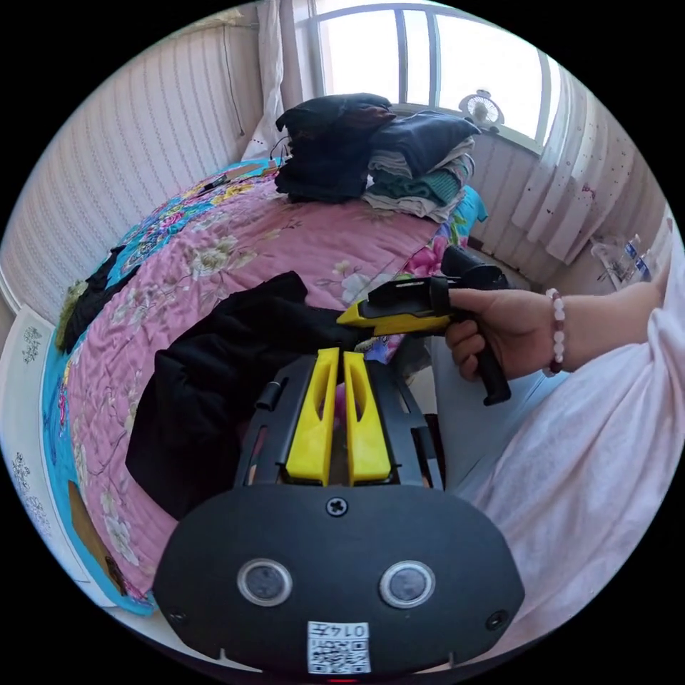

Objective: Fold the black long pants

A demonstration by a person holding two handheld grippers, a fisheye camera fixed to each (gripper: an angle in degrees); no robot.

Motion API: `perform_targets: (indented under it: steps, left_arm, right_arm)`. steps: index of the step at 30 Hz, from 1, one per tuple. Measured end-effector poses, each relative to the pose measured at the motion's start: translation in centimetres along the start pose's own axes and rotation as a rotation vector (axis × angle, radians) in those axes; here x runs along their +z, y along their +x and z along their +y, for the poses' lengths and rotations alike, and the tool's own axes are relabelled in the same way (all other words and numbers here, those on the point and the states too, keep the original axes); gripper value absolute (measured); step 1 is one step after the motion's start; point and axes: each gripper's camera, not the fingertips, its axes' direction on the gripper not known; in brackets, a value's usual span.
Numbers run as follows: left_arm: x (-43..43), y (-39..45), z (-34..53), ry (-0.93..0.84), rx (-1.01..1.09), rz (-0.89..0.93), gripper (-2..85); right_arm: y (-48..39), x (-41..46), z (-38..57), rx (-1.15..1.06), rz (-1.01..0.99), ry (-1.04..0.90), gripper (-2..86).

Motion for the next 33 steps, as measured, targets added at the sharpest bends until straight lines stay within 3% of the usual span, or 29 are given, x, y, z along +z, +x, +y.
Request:
perform_targets:
  steps: [4, 6, 9, 11, 14, 19, 21, 25, 31, 33]
  left_arm:
    - [-3.2, -2.3, -2.2, 0.009, -0.091, 0.100, -0.9]
    - [-6.1, -3.9, -4.9, 0.107, -0.051, 0.072, -0.7]
    - [-5.9, -5.4, -8.7, 0.115, 0.056, 0.040, 0.8]
    - [-2.6, -6.1, -11.0, -0.013, 0.092, -0.040, 4.1]
    - [2.8, -7.2, -14.4, -0.168, 0.092, 0.056, 9.1]
    - [10.3, -5.3, -15.0, -0.538, 0.215, -0.026, 7.7]
    - [9.2, -4.5, -14.5, -0.516, 0.264, -0.078, 1.3]
    - [4.1, -5.7, -13.5, -0.402, 0.262, -0.101, -0.3]
    - [-12.3, -11.2, -11.3, -0.017, 0.112, 0.029, -0.7]
    - [-19.5, -12.2, -10.8, 0.145, 0.106, 0.081, -0.7]
  right_arm:
    - [-2.5, 0.9, 0.7, -0.093, 0.068, -0.092, 0.3]
    - [-4.1, 1.4, 1.6, -0.164, 0.148, -0.133, 0.1]
    - [-5.7, 2.3, 3.0, -0.226, 0.199, -0.173, 0.0]
    - [-6.5, 3.2, 3.9, -0.267, 0.245, -0.208, 0.0]
    - [-7.2, 4.5, 5.3, -0.273, 0.258, -0.228, -0.1]
    - [-8.6, 6.7, 7.1, -0.284, 0.311, -0.216, -0.1]
    - [-9.1, 7.8, 7.8, -0.280, 0.319, -0.214, -0.1]
    - [-10.8, 8.8, 8.5, -0.339, 0.428, -0.213, -0.1]
    - [-19.0, 7.6, 7.1, -0.603, 0.686, -0.064, 0.0]
    - [-25.8, 8.1, 5.7, -0.794, 0.773, -0.017, 0.0]
